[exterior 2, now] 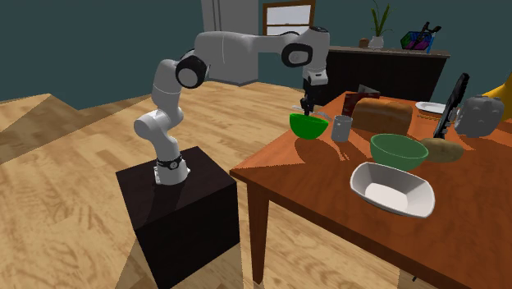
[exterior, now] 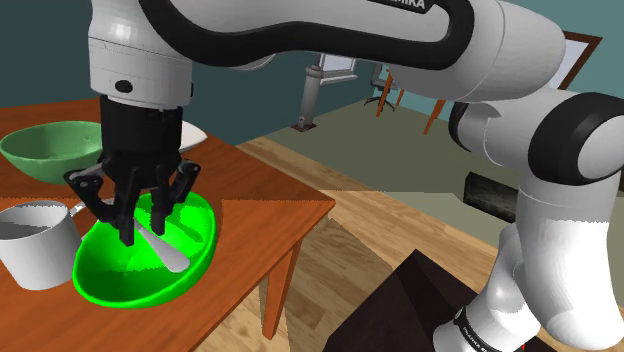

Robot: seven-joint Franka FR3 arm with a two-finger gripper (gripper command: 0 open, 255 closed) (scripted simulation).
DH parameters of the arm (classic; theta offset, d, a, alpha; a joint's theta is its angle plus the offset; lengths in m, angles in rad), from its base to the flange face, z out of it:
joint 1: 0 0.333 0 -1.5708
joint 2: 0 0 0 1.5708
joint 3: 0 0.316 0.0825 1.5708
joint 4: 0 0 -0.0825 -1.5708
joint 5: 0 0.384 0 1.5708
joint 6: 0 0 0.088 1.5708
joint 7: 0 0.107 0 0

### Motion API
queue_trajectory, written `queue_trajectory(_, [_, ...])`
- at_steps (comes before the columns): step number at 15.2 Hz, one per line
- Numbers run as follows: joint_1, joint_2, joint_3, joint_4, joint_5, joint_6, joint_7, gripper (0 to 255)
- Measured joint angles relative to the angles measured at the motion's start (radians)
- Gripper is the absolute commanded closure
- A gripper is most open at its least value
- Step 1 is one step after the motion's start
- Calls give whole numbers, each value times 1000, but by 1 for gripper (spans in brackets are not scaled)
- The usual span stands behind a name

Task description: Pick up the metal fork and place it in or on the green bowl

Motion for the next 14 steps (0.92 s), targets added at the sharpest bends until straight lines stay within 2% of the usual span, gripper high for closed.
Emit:
queue_trajectory(1, [0,0,0,1,0,0,0,255])
queue_trajectory(2, [0,1,0,1,0,0,0,0])
queue_trajectory(8, [-1,4,-1,-1,-1,-1,-1,0])
queue_trajectory(10, [-1,10,-2,50,-3,-45,-2,0])
queue_trajectory(12, [11,37,-4,150,-12,-117,5,0])
queue_trajectory(14, [15,44,-4,183,-15,-144,8,0])
